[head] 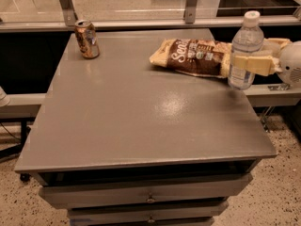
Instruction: Move blue plastic bottle near brown chip bag
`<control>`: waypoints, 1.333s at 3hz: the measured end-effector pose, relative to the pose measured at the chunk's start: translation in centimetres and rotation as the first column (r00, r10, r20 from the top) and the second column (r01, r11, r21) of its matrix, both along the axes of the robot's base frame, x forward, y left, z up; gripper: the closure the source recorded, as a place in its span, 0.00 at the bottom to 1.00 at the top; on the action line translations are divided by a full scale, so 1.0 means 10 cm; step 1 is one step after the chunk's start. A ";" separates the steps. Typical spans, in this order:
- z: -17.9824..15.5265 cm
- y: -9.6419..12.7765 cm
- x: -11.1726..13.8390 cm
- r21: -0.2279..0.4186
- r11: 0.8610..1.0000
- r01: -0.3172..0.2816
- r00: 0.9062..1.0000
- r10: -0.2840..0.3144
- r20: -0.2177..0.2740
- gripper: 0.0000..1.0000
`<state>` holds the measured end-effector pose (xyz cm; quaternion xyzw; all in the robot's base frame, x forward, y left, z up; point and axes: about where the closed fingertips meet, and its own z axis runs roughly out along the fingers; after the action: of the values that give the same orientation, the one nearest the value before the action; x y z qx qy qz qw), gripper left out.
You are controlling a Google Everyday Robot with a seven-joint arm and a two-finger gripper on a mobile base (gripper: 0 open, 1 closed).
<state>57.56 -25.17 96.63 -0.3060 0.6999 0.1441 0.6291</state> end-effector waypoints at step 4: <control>-0.42 0.20 0.75 0.150 0.989 0.015 0.999 -0.019 0.028 1.00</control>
Offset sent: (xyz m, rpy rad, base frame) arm 0.0594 0.0024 -0.0503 0.1450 0.0010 -0.0478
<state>65.06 -23.15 92.42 -0.2542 0.6803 0.1862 0.6618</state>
